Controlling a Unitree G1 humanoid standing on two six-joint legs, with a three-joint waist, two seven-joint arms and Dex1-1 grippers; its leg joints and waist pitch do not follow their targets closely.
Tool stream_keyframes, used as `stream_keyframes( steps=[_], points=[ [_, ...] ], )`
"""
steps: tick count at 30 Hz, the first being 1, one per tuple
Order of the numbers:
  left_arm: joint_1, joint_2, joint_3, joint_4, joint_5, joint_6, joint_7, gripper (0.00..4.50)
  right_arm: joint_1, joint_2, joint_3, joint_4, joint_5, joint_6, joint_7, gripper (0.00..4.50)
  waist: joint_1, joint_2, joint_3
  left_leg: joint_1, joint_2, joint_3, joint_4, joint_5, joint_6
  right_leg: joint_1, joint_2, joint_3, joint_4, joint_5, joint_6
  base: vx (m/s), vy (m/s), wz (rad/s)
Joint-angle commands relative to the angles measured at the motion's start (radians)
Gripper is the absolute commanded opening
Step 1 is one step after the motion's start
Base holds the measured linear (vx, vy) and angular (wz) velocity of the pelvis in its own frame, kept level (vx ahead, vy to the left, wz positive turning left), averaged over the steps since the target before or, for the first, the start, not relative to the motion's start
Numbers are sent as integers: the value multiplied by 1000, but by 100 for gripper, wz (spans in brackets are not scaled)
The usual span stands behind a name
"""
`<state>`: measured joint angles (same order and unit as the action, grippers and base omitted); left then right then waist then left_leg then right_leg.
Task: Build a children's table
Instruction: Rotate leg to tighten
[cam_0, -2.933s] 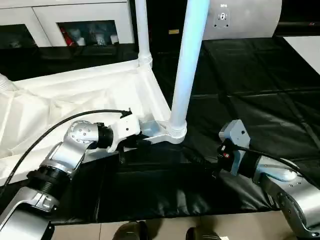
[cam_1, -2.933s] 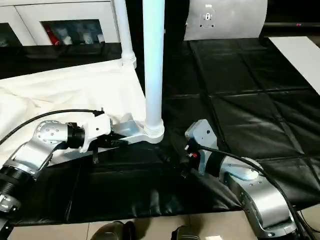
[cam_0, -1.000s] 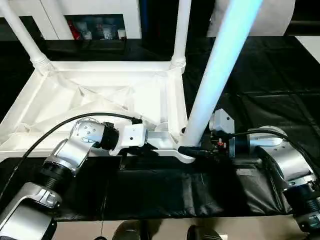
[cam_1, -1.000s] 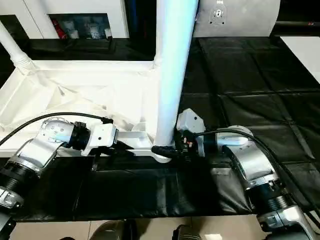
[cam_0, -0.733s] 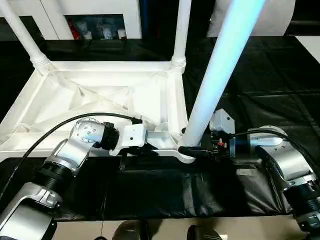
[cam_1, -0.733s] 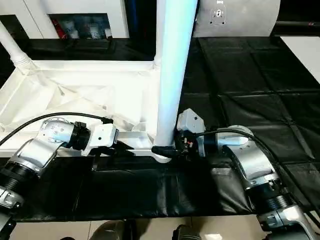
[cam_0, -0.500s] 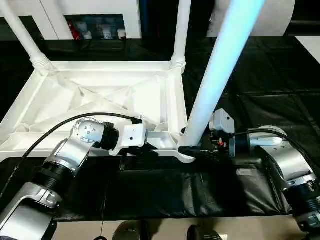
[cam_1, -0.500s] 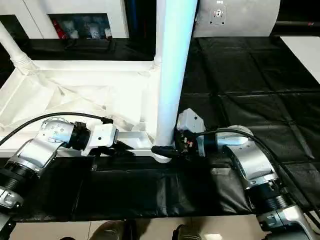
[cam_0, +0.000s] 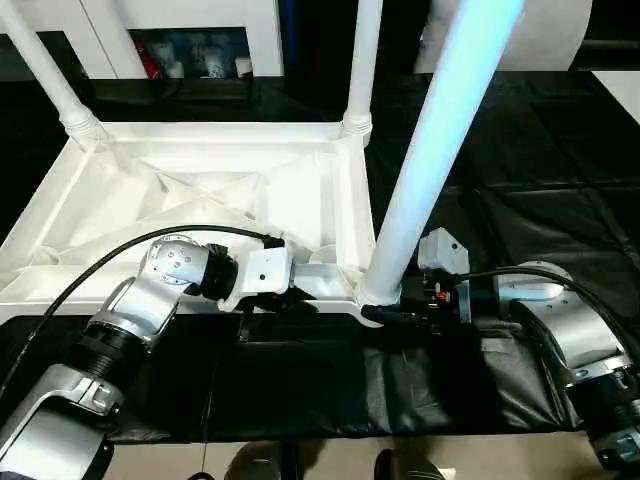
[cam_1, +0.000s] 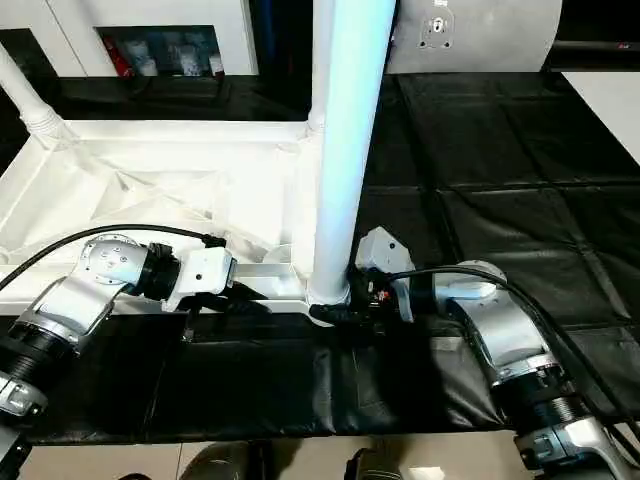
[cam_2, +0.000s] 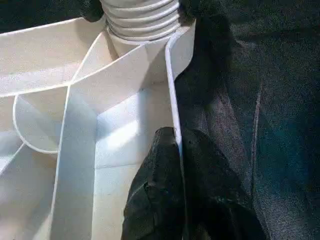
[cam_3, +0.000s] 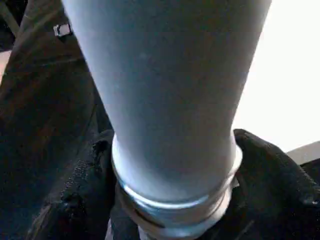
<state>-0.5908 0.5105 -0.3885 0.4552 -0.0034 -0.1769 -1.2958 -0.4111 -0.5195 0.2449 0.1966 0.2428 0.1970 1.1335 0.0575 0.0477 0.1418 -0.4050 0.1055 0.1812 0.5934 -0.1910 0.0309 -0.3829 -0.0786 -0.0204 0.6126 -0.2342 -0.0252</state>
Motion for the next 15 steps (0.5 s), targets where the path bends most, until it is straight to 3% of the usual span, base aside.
stream_keyframes(
  steps=[1,6,14,15],
  points=[
    [3,3,-42,-1,35,-18,-40,0,8,1,-12,-31,13,13,4,356,-9,-9,-64,36,136,-47,-87,-136,106,25,-99,46,-57,25,-309,0,0,0],
    [5,6,-43,-4,35,-17,-44,0,11,3,-16,-43,31,20,18,356,-8,-10,-66,36,136,-47,-87,-140,106,27,-100,46,-56,23,-311,0,0,0],
    [6,8,-43,-5,37,-15,-44,0,16,4,-16,-46,34,23,24,292,-8,-10,-67,36,135,-46,-85,-122,111,27,-99,46,-55,36,-310,0,0,0],
    [8,9,-43,-6,36,-15,-44,0,18,4,-16,-48,35,25,24,287,-7,-3,-65,36,135,-47,-86,-121,110,25,-99,45,-54,37,-310,0,0,0]
  ],
)
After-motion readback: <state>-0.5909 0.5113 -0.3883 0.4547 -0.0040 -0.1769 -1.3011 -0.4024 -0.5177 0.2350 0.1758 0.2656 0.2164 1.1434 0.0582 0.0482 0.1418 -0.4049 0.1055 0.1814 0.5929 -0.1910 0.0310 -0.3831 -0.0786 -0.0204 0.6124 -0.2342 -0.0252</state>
